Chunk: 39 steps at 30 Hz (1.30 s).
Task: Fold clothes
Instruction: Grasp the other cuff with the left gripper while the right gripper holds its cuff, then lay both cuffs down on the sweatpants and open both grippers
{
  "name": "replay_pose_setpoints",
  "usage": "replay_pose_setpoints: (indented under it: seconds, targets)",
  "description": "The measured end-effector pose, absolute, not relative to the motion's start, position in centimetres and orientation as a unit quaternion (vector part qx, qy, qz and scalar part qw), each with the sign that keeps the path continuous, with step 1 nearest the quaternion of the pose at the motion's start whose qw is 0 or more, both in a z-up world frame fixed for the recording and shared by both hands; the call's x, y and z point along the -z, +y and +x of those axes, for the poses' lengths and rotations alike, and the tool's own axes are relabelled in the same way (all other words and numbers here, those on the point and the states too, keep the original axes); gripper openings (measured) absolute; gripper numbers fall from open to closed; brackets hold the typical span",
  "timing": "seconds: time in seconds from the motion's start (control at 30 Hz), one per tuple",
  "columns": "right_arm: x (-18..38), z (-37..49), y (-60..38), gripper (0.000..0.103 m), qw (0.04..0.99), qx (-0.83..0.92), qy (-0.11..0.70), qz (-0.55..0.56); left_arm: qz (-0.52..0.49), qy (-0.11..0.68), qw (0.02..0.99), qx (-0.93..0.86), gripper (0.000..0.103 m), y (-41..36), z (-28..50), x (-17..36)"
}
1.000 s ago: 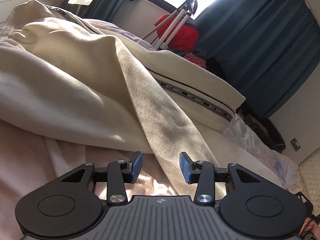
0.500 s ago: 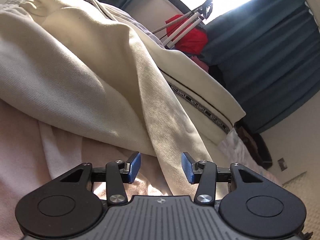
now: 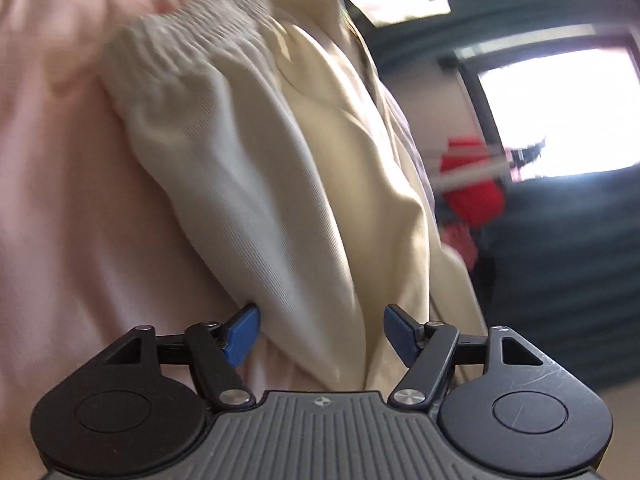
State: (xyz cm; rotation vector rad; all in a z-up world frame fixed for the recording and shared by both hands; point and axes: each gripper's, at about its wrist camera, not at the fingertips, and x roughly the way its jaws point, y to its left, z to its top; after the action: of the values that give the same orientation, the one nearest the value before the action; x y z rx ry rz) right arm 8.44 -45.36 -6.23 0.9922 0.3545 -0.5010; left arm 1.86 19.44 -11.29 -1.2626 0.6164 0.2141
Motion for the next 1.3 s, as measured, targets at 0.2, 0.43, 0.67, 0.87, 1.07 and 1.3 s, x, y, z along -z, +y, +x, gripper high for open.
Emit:
replay_pose_setpoints:
  seconds: [0.2,0.43,0.67,0.87,1.07,1.3]
  targets:
    - [6.0,8.3,-45.4,0.009,0.827,0.241,0.153,0.484,-0.637,0.245,0.717,-0.142,0.052,22.0,2.0,13.7]
    - [5.7,8.2,-45.4,0.008,0.82,0.251,0.154,0.492,-0.623,0.255,0.727,-0.137,0.009,25.7,1.6,11.6]
    - [4.1,7.1,-45.3,0.007,0.828,0.249,0.133,0.484,-0.555,0.242,0.787,-0.119,0.007,31.0,-1.0,1.7]
    - [0.5,4.9,-43.9,0.007,0.863,0.241,0.063,0.44,-0.532,0.28,0.792,-0.104,0.007,32.3,-3.0,-2.1]
    - [0.2,2.3,-43.7,0.007,0.833,0.324,0.124,0.43,-0.507,0.323,0.792,-0.111,0.007,33.0,-7.8,-0.1]
    - [7.3,0.5,-46.3,0.009,0.697,0.365,0.252,0.564,-0.45,0.371,0.802,-0.13,0.009,32.8,-7.6,3.4]
